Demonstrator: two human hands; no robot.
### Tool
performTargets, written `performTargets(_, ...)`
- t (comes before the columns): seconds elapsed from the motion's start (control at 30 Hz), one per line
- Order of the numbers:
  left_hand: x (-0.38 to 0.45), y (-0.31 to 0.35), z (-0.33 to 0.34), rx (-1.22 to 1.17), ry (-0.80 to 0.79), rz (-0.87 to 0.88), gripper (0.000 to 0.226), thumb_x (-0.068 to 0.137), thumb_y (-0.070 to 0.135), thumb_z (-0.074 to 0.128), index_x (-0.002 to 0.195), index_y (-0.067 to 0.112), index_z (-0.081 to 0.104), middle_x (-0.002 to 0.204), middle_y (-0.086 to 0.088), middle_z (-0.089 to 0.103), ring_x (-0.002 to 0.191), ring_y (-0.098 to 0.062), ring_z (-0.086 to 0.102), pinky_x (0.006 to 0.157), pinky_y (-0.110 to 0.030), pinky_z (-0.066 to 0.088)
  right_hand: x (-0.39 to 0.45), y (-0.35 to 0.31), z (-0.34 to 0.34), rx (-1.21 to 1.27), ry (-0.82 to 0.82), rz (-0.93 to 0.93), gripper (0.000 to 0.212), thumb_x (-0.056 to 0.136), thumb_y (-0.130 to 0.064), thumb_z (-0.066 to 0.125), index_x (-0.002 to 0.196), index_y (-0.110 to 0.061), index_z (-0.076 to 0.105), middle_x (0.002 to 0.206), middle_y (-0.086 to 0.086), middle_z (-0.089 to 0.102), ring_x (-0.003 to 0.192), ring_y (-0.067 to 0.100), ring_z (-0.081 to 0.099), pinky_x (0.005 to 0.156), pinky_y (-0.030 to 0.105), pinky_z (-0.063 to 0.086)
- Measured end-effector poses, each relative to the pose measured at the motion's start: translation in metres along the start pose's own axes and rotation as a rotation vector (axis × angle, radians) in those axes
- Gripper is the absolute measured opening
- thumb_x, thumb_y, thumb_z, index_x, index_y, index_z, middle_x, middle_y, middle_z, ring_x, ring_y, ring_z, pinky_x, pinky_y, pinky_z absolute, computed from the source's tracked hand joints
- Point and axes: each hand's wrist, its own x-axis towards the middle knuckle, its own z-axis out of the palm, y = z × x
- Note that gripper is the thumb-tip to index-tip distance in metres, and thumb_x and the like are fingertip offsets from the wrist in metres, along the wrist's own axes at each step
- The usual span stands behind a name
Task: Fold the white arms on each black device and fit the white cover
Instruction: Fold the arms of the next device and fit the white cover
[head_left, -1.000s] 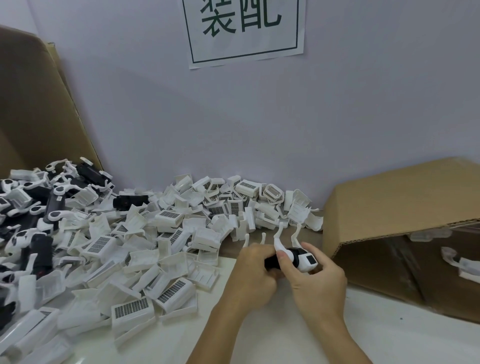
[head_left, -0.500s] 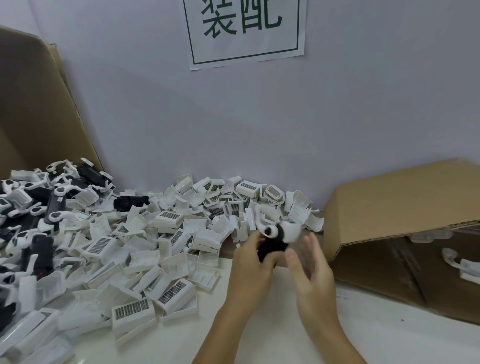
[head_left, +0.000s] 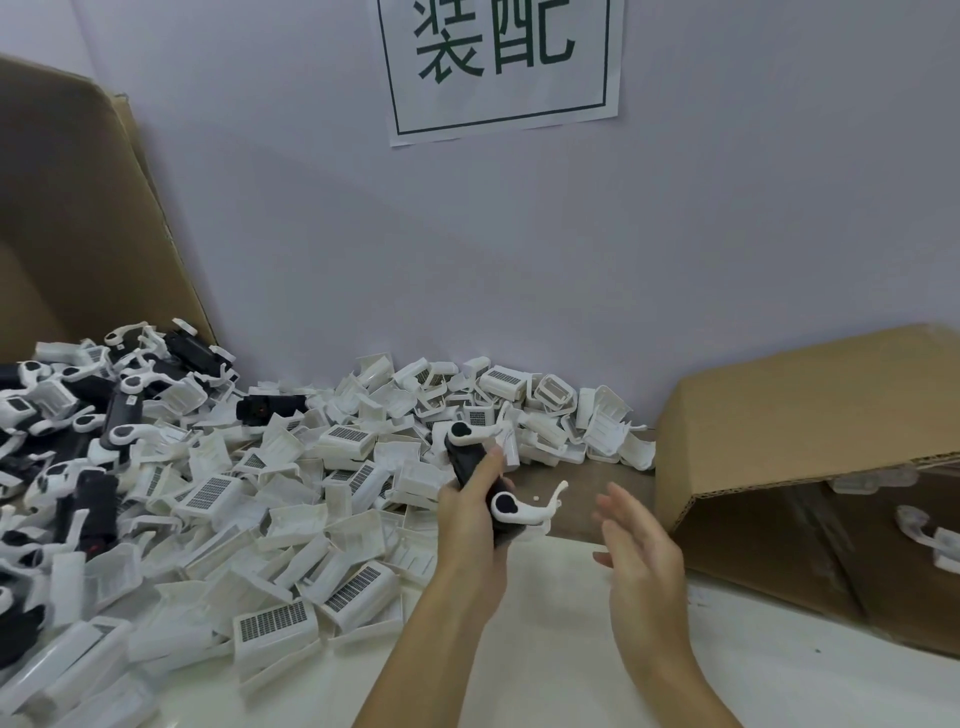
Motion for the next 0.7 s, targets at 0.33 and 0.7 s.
performTargets(0.33, -0.005, -0.008, -0.005, -0.152, -0.234, -0.001, 0.04, 0.102, 0.03, 0.041, 0.121, -0.001, 0.058, 0.098, -0.021, 0.071, 0.085, -0.031, 0.071, 0.073, -0.041, 0.058, -0.004, -0.006, 0.002, -0.082, -0.223, -0.003, 0.036, 0.093, 0.004, 0.05, 0.115, -0.02, 0.065, 0.081, 0.004, 0.076, 0.07, 0.012, 0.069, 0.06, 0.014, 0.046)
performTargets(0.7, -0.011, -0.019, 0.001, 0.034, -0.346, 0.127, 0.039, 0.089, 0.029, 0.056, 0.118, 0.004, 0.061, 0.105, -0.022, 0.071, 0.089, -0.031, 0.072, 0.062, -0.039, 0.057, -0.004, -0.004, 0.003, -0.08, -0.33, -0.002, 0.016, 0.1, -0.013, 0.055, 0.106, -0.024, 0.065, 0.081, 0.0, 0.071, 0.068, 0.014, 0.064, 0.067, 0.024, 0.053)
